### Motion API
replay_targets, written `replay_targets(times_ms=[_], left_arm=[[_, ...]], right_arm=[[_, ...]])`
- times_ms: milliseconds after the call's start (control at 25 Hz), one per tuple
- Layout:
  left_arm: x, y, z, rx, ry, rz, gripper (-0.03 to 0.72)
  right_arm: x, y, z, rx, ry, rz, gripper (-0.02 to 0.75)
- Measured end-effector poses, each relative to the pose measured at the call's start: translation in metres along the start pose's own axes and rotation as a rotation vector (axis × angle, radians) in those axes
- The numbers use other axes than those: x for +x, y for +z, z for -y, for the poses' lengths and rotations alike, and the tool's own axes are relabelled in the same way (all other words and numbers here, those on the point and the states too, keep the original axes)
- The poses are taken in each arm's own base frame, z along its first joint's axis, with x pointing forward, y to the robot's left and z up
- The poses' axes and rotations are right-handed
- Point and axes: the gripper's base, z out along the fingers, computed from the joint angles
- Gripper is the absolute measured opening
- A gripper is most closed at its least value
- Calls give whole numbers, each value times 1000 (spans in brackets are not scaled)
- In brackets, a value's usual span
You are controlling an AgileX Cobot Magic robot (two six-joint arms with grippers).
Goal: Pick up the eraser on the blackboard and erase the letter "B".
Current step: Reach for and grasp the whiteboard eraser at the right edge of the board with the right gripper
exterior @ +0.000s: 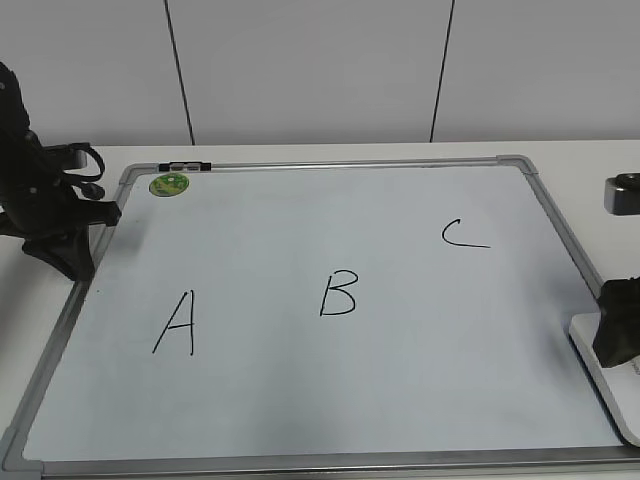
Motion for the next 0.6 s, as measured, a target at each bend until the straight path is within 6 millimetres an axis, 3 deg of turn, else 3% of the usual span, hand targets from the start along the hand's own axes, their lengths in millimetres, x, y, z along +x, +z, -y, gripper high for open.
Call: replay_targets(times_ms=[600], left_arm=[[0,0,0,1,-1,0,43]], right_arm=[[-12,33,19,-1,63,-95,650]])
